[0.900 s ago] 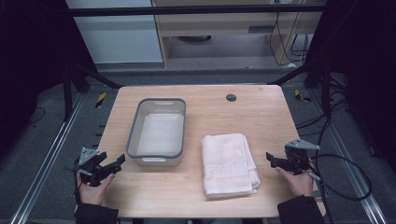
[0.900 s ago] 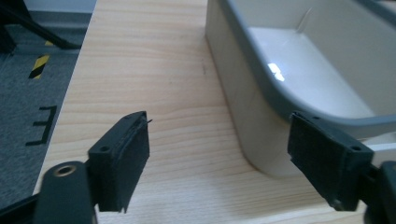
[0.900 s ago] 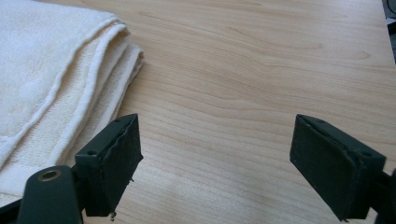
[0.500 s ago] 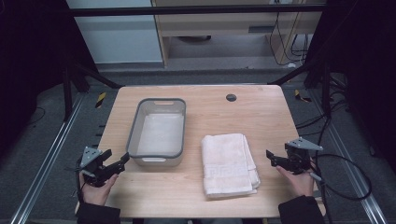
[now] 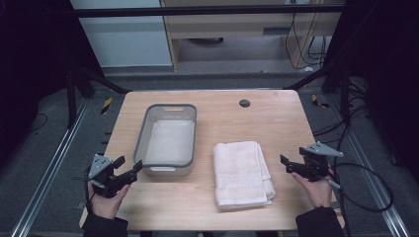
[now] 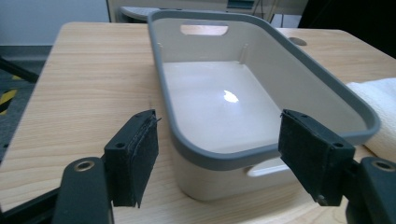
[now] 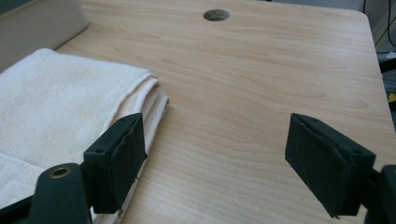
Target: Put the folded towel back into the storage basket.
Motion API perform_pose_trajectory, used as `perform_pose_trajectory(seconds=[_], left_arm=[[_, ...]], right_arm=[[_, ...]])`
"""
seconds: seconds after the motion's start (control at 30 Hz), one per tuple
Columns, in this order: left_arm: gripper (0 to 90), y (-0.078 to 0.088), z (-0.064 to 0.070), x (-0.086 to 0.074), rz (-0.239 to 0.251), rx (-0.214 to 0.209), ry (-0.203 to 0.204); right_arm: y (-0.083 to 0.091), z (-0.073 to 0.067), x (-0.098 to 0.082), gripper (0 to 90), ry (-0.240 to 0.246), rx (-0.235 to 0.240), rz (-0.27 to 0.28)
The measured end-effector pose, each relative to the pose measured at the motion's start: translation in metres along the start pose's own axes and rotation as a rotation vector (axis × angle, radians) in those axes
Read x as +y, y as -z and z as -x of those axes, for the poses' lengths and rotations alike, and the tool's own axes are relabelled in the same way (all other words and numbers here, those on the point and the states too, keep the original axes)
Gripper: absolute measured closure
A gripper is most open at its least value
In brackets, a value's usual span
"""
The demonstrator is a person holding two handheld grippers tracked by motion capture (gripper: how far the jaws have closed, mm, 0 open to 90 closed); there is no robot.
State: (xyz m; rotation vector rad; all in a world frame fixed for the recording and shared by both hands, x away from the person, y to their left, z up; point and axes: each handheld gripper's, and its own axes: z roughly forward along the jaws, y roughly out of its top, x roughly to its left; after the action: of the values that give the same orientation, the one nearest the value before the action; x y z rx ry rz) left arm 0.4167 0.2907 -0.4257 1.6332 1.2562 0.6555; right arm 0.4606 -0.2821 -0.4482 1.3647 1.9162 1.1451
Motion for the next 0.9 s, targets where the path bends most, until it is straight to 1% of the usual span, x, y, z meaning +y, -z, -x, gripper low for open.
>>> perform_pose_trajectory(seconds=[0.17,0.23,0.33,0.37,0.4,0.5,0.53,0.63,0.73,0.77,0.9], left_arm=[[28.2,-0.003,0.008,0.002,-0.002,-0.008,-0.027],[28.2,-0.005,0.012,0.003,-0.002,-0.013,-0.035],[28.3,-0.007,0.016,0.005,-0.001,-0.022,-0.044],[28.3,-0.008,0.02,0.006,0.0,-0.028,-0.055],[28.1,-0.008,0.02,0.006,0.0,-0.028,-0.055],[27.7,-0.012,0.028,0.011,-0.008,-0.045,-0.07],[27.8,-0.012,0.028,0.011,-0.008,-0.045,-0.07],[27.9,-0.015,0.034,0.016,-0.005,-0.057,-0.075],[28.3,-0.019,0.045,0.021,0.0,-0.074,-0.088],[28.5,-0.019,0.045,0.021,0.0,-0.074,-0.088],[29.4,-0.025,0.059,0.026,0.002,-0.102,-0.107]], right_arm=[[0.002,-0.002,0.005,20.8,0.01,0.005,0.018],[0.003,-0.003,0.009,20.8,0.002,0.017,0.029],[0.003,-0.002,0.012,20.8,-0.002,0.018,0.032],[0.004,-0.001,0.016,20.9,-0.004,0.018,0.041],[0.004,-0.001,0.016,20.9,-0.004,0.018,0.041],[0.006,0.0,0.023,21.0,-0.008,0.03,0.056],[0.006,-0.001,0.025,21.0,-0.008,0.031,0.056],[0.005,-0.002,0.03,21.0,-0.006,0.038,0.059],[0.004,-0.003,0.034,20.7,-0.002,0.047,0.054],[0.003,-0.003,0.036,20.7,-0.001,0.052,0.052],[0.0,-0.006,0.041,20.4,0.005,0.061,0.052]])
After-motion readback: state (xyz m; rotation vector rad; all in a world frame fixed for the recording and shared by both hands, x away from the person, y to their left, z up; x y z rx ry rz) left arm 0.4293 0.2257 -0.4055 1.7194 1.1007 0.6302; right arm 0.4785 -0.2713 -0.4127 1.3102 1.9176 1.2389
